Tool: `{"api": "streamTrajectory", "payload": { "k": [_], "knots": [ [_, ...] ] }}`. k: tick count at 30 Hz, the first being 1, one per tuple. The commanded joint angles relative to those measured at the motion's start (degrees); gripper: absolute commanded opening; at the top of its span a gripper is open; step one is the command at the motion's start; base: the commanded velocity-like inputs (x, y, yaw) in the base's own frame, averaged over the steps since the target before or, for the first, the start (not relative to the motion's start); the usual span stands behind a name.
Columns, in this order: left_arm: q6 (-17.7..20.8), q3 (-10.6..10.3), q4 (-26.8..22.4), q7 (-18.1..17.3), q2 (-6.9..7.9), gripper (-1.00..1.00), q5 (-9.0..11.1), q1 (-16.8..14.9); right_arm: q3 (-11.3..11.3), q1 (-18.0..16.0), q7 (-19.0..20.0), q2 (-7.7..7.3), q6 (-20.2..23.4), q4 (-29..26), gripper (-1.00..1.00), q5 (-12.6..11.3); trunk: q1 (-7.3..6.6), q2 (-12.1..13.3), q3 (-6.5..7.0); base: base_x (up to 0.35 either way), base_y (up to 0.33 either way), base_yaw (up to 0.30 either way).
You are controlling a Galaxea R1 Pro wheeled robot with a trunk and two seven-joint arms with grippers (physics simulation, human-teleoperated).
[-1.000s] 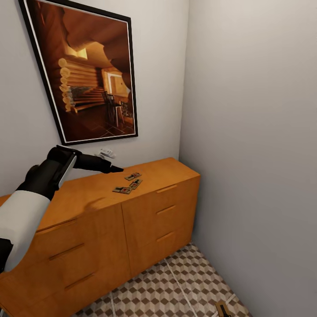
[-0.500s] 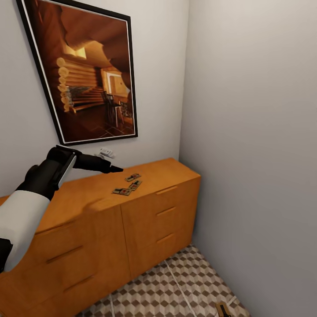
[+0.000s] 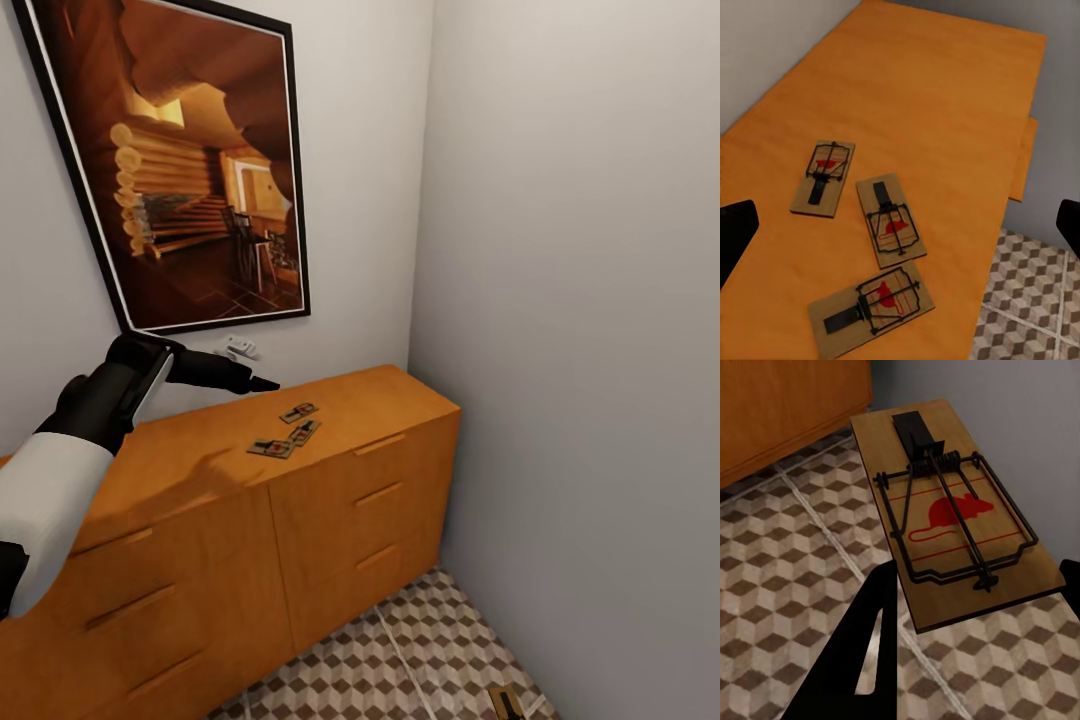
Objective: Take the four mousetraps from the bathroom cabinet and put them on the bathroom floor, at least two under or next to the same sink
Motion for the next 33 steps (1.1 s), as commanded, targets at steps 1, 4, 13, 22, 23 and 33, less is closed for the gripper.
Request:
{"api": "streamTrajectory", "payload": {
  "k": [1, 4, 13, 22, 23, 33],
  "knots": [
    [0.3, -0.1, -0.1, -0.2, 0.04, 1.0, -0.1, 0.0, 0.5, 0.0, -0.2, 0.02, -0.1, 0.0, -1.0, -0.5, 0.0, 0.0, -0.06, 0.02, 0.0, 0.0],
    [0.3, -0.1, 0.0, -0.2, 0.05, 1.0, -0.1, 0.0, 0.5, 0.0, -0.2, 0.02, -0.1, 0.0, -1.0, -0.5, 0.0, 0.0, -0.06, 0.009, 0.037, 0.0],
    [0.3, -0.1, 0.0, -0.2, 0.05, 1.0, -0.1, -0.1, 0.5, 0.0, -0.2, 0.02, -0.1, 0.0, -1.0, -0.5, 0.0, 0.0, -0.06, 0.001, 0.089, 0.0],
    [0.3, -0.1, 0.0, -0.2, 0.06, 1.0, 0.0, 0.0, 0.5, 0.0, -0.2, 0.02, -0.1, 0.0, -1.0, -0.5, 0.0, 0.0, -0.06, 0.001, 0.033, 0.0],
    [0.3, -0.1, 0.0, -0.2, 0.06, 1.0, 0.0, 0.0, 0.5, 0.0, -0.2, 0.02, -0.1, 0.0, -1.0, -0.5, 0.0, 0.0, -0.06, 0.025, 0.004, 0.0],
    [0.3, -0.1, 0.0, -0.2, 0.12, 1.0, -0.1, -0.1, 0.5, 0.0, -0.2, 0.02, -0.1, 0.0, -1.0, -0.5, 0.0, 0.0, -0.64, 0.051, 0.001, 0.0]
  ]
}}
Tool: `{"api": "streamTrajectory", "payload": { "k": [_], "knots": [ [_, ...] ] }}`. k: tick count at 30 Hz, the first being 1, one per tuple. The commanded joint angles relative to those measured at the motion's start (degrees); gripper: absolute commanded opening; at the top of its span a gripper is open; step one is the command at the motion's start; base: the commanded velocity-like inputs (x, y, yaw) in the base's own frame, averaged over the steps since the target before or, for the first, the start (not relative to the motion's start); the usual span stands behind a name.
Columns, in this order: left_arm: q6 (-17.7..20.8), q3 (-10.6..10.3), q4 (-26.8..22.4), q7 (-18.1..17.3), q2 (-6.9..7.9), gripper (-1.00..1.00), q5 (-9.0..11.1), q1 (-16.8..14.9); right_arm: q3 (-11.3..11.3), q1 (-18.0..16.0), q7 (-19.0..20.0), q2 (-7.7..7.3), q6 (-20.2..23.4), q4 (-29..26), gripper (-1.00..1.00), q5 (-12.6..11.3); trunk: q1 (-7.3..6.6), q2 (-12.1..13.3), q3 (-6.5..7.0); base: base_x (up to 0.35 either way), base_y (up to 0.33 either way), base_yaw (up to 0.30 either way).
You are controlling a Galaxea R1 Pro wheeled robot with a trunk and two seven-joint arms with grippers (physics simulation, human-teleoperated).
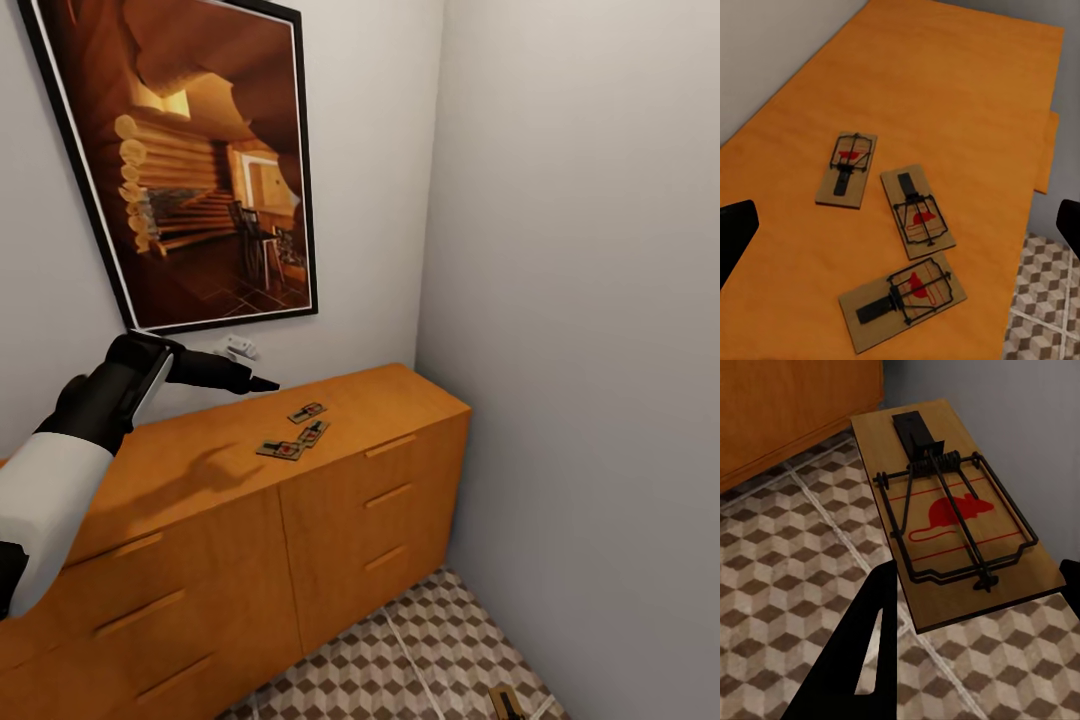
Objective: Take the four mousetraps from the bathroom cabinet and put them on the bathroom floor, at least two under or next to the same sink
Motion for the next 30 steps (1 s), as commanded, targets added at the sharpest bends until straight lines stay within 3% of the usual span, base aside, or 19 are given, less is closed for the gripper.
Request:
{"api": "streamTrajectory", "payload": {
  "k": [1, 23, 30],
  "knots": [
    [0.3, -0.1, 0.0, -0.2, 0.05, 1.0, -0.1, -0.1, 0.5, 0.0, -0.2, 0.02, -0.1, 0.0, -1.0, -0.5, 0.0, 0.0, -0.15, 0.014, 0.0, 0.0],
    [0.3, -0.1, 0.7, -0.2, 0.06, 1.0, -0.2, -0.1, 0.5, 0.0, -0.2, 0.02, -0.1, 0.0, -1.0, -0.5, 0.0, 0.0, -1.88, 0.002, 0.0, 0.0],
    [0.3, -0.1, 0.7, -0.2, 0.01, 1.0, -0.2, 0.0, 0.5, 0.0, -0.2, 0.02, -0.1, 0.0, -1.0, -0.5, 0.0, 0.0, -1.91, 0.152, 0.0, 0.0]
  ]
}}
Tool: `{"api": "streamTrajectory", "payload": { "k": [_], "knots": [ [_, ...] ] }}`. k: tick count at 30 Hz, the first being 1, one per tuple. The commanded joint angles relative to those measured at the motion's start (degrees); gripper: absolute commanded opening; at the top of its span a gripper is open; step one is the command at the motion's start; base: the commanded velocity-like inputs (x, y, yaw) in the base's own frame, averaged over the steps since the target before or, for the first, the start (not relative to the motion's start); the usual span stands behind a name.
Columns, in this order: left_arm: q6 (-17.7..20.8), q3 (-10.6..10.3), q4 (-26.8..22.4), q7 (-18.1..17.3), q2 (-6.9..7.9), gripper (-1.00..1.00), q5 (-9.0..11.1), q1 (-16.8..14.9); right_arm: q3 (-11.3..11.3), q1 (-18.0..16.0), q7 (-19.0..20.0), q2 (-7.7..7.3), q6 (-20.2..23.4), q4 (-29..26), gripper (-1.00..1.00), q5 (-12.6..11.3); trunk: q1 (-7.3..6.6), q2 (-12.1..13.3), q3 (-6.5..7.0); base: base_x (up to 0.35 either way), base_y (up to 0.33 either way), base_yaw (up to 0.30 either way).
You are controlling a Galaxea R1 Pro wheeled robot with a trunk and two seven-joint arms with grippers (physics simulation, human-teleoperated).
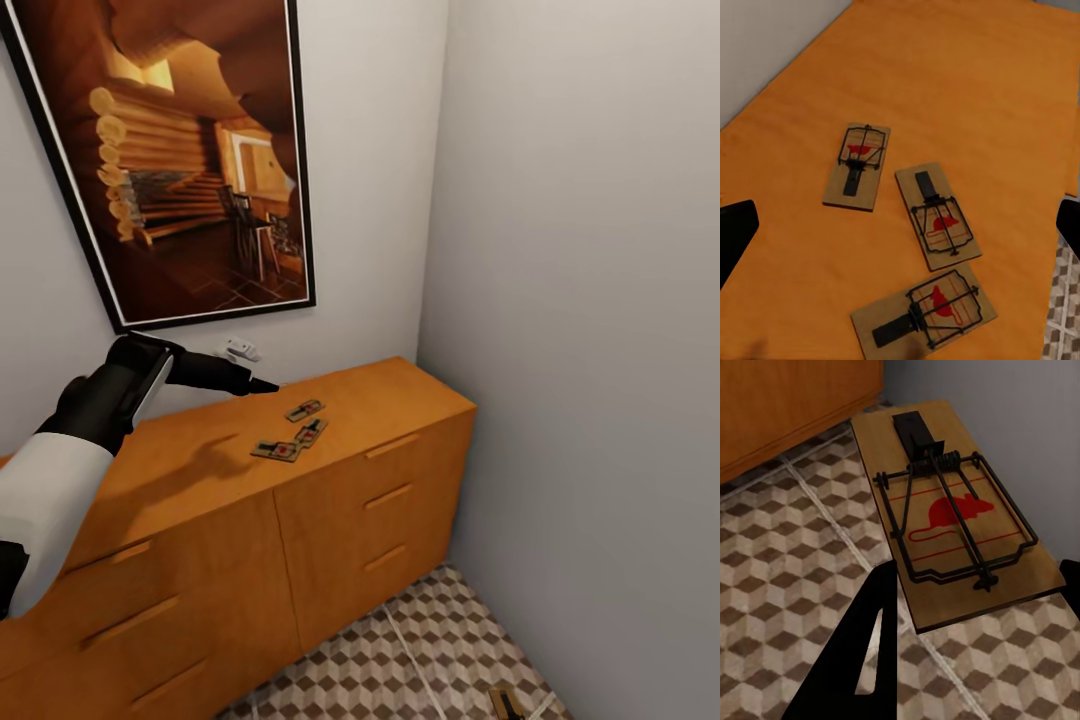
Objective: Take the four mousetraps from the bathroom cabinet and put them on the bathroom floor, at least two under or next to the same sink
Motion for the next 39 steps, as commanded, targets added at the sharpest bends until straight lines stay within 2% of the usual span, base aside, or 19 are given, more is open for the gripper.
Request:
{"api": "streamTrajectory", "payload": {
  "k": [1, 8, 35, 37, 39],
  "knots": [
    [0.3, -0.1, -0.1, -0.2, 0.03, 1.0, -0.1, -0.1, 0.5, 0.0, -0.2, 0.02, -0.2, 0.0, -1.0, -0.5, 0.02, 0.0, -0.06, 0.215, 0.0, 0.0],
    [0.3, -0.1, -0.1, -0.2, 0.02, 1.0, -0.1, -0.1, 0.5, 0.0, -0.2, 0.02, -0.2, 0.0, -1.0, -0.4, 0.02, 0.0, -0.06, 0.176, 0.0, 0.0],
    [0.4, 0.0, 0.9, -0.2, 0.04, 1.0, -0.2, -0.1, 0.5, 0.0, -0.2, 0.02, -0.2, 0.0, -1.0, -0.4, 0.02, 0.0, -0.06, 0.005, 0.012, 0.0],
    [0.5, 0.0, 1.0, -0.2, 0.03, 1.0, -0.4, -0.1, 0.5, 0.0, -0.2, 0.02, -0.2, 0.0, -1.0, -0.4, 0.02, 0.0, -0.06, 0.0, 0.0, 0.0],
    [0.7, 0.1, 0.8, -0.2, 0.07, 1.0, -2.1, 0.0, 0.5, 0.0, -0.2, 0.02, -0.2, 0.0, -1.0, -0.4, 0.02, 0.0, -0.06, 0.0, 0.0, 0.0]
  ]
}}
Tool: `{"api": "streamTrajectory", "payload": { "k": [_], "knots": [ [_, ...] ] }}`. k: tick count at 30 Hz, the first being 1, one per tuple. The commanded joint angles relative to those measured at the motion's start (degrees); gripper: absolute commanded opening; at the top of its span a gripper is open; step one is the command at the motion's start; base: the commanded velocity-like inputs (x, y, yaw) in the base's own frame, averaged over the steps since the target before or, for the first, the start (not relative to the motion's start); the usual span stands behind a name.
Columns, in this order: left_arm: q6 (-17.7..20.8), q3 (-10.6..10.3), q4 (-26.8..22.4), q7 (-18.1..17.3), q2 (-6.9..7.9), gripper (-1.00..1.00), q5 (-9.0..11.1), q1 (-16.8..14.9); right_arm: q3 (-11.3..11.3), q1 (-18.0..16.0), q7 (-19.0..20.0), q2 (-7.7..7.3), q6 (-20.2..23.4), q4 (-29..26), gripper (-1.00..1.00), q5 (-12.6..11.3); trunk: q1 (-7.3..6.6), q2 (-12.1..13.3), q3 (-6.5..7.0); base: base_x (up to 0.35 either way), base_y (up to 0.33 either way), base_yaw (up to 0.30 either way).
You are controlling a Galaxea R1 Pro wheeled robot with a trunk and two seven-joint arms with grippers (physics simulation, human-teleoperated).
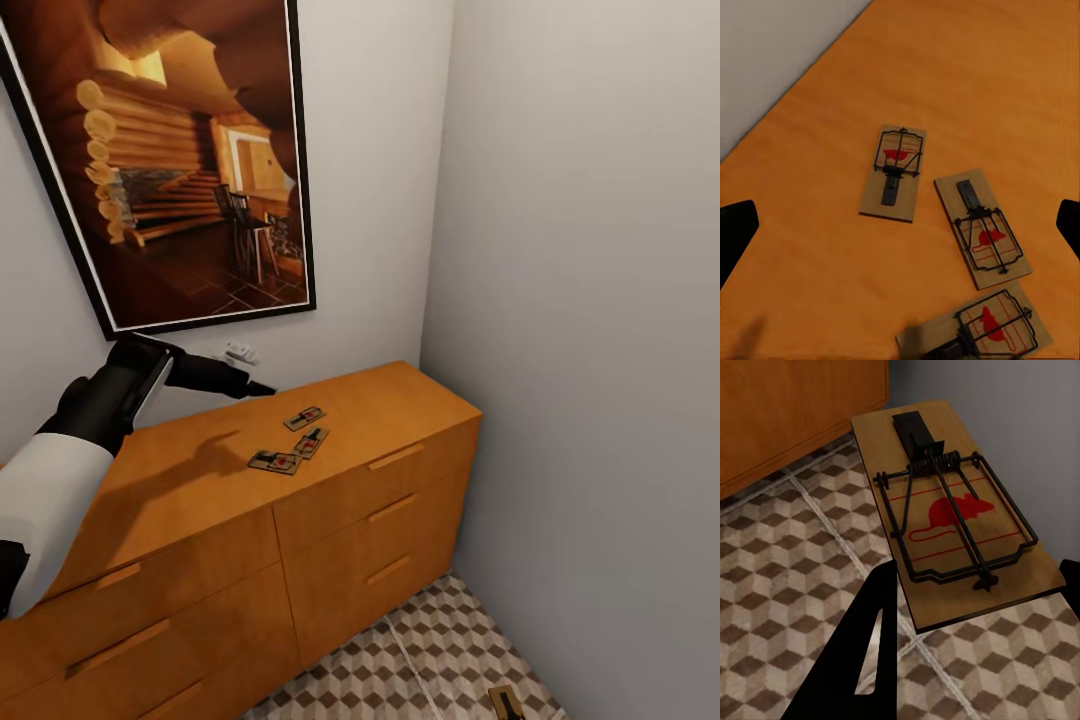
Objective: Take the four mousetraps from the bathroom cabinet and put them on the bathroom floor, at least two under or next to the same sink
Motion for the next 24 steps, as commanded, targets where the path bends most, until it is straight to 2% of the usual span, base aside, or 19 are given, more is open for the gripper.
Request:
{"api": "streamTrajectory", "payload": {
  "k": [1, 4, 6, 10, 12, 15, 24],
  "knots": [
    [0.3, -0.1, -0.2, -0.4, 0.05, 1.0, -1.4, 0.0, 0.5, 0.0, -0.2, 0.02, -0.1, 0.0, -1.0, -0.5, 0.0, 0.0, -0.06, 0.0, 0.0, 0.0],
    [0.4, 0.0, -0.3, -0.5, 0.05, 1.0, -4.0, 0.0, 0.5, 0.0, -0.2, 0.02, -0.1, 0.0, -1.0, -0.5, 0.0, 0.0, -0.06, 0.0, 0.0, 0.0],
    [0.7, 0.0, -0.4, -0.8, 0.06, 1.0, -6.6, 0.0, 0.5, 0.0, -0.2, 0.02, -0.1, 0.0, -1.0, -0.5, 0.0, 0.0, -0.06, 0.0, 0.0, 0.0],
    [1.2, 0.1, -0.4, -2.7, 0.67, 1.0, -9.7, 0.0, 0.5, 0.0, -0.2, 0.02, -0.1, 0.0, -1.0, -0.5, 0.0, 0.0, -0.06, 0.0, 0.0, 0.0],
    [1.3, 0.1, -0.6, -4.0, 1.53, 1.0, -10.5, 0.0, 0.5, 0.0, -0.2, 0.02, -0.1, 0.0, -1.0, -0.5, 0.0, 0.0, -0.06, 0.0, 0.0, 0.0],
    [1.3, 0.1, -0.6, -4.7, 1.87, 1.0, -10.8, -0.1, 0.6, 0.0, -0.2, 0.02, -0.1, 0.0, -1.0, -0.5, 0.0, 0.0, -0.06, 0.0, 0.0, 0.0],
    [1.4, 0.0, -0.6, -4.9, 1.99, 1.0, -10.9, -0.1, 0.6, 0.0, -0.2, 0.02, -0.1, 0.0, -1.0, -0.5, 0.0, 0.0, -0.06, 0.037, 0.0, 0.0]
  ]
}}
